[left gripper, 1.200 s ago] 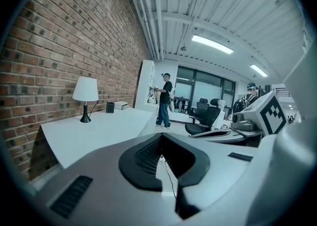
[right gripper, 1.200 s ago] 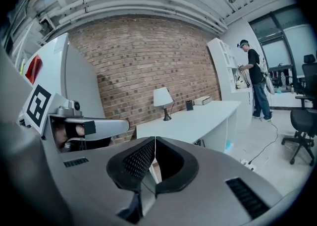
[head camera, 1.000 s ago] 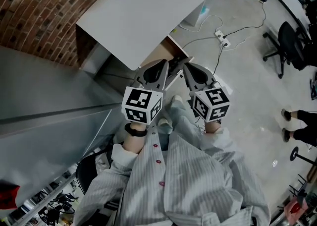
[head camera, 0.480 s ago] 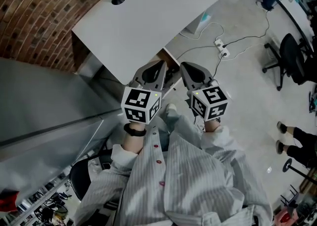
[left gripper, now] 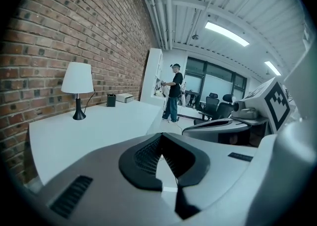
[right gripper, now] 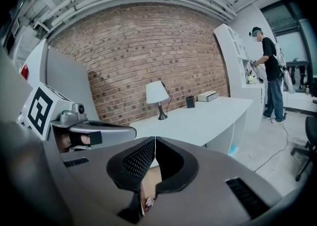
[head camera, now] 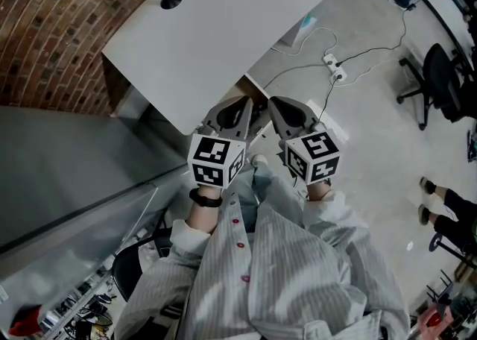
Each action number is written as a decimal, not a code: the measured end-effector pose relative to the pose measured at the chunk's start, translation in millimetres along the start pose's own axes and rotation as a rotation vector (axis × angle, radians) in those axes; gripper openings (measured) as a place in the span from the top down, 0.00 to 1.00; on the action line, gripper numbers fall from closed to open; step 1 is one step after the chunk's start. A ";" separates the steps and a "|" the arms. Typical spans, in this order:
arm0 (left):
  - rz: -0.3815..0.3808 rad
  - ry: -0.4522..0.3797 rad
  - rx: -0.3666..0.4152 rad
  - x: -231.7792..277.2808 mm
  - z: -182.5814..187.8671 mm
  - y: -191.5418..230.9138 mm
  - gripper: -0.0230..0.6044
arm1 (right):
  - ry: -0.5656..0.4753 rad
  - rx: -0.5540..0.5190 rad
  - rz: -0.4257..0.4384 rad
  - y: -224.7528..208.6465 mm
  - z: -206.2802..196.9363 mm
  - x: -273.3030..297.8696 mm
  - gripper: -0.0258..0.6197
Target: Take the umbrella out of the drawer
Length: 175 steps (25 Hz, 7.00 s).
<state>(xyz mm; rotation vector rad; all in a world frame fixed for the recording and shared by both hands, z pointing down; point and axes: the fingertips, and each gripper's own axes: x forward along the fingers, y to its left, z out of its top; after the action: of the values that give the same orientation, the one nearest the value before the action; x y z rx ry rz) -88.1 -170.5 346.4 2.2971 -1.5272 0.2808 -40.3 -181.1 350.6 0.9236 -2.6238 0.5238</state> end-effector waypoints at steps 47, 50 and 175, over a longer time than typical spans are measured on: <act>-0.167 0.713 0.056 162.4 -390.0 60.9 0.95 | 0.354 0.322 -0.165 -94.3 -325.5 119.2 0.91; -0.163 0.733 0.069 168.7 -403.8 64.1 0.95 | 0.367 0.337 -0.162 -97.8 -332.4 124.0 0.91; -0.106 -0.014 -0.032 -14.1 24.5 -27.2 0.63 | -0.022 0.010 -0.035 -2.5 18.2 -22.4 0.91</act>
<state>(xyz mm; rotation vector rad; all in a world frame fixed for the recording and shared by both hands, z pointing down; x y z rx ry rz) -69.6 -159.1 313.8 2.3499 -1.4002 0.2105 -25.1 -178.9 326.1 0.9823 -2.6214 0.5213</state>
